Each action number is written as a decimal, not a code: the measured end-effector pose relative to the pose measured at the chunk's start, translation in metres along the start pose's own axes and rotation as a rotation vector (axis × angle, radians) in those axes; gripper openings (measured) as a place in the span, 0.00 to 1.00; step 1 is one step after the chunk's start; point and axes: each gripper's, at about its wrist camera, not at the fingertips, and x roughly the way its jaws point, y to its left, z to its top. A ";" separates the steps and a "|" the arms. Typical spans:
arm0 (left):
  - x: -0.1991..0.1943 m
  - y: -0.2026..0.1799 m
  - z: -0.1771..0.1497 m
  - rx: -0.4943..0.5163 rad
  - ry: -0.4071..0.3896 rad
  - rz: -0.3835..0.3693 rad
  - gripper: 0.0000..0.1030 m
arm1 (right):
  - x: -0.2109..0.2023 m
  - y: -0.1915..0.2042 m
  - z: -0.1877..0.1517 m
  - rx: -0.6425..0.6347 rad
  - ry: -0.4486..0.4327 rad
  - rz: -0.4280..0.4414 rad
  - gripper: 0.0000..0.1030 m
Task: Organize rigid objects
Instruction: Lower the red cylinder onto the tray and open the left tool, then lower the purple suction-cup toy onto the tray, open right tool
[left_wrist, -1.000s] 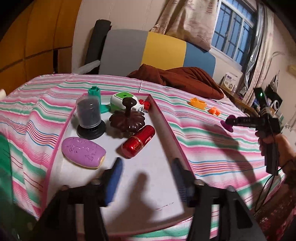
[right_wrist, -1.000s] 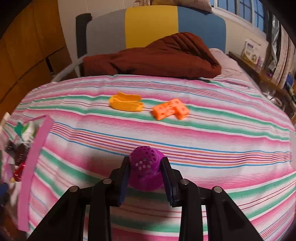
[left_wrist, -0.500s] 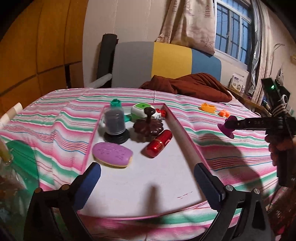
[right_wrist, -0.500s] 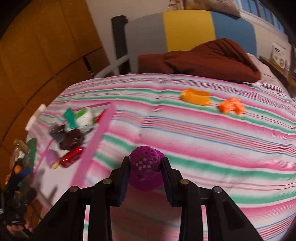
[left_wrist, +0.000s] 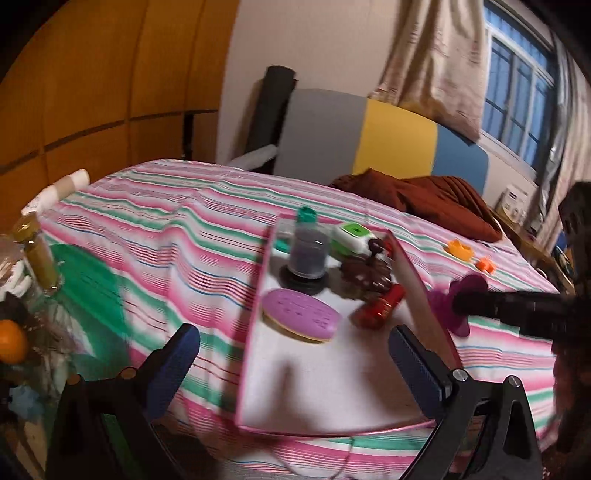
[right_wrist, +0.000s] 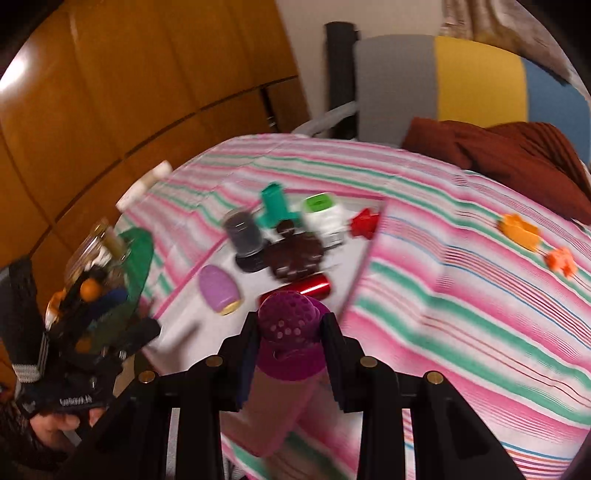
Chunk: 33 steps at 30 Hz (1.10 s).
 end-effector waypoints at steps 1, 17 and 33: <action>-0.002 0.005 0.002 -0.004 -0.012 0.019 1.00 | 0.004 0.007 -0.001 -0.017 0.009 0.005 0.32; -0.019 0.057 0.010 -0.111 -0.062 0.149 1.00 | 0.065 0.081 -0.003 -0.152 0.149 0.077 0.32; -0.021 0.076 0.007 -0.177 -0.050 0.194 1.00 | 0.086 0.102 -0.010 -0.147 0.176 0.067 0.37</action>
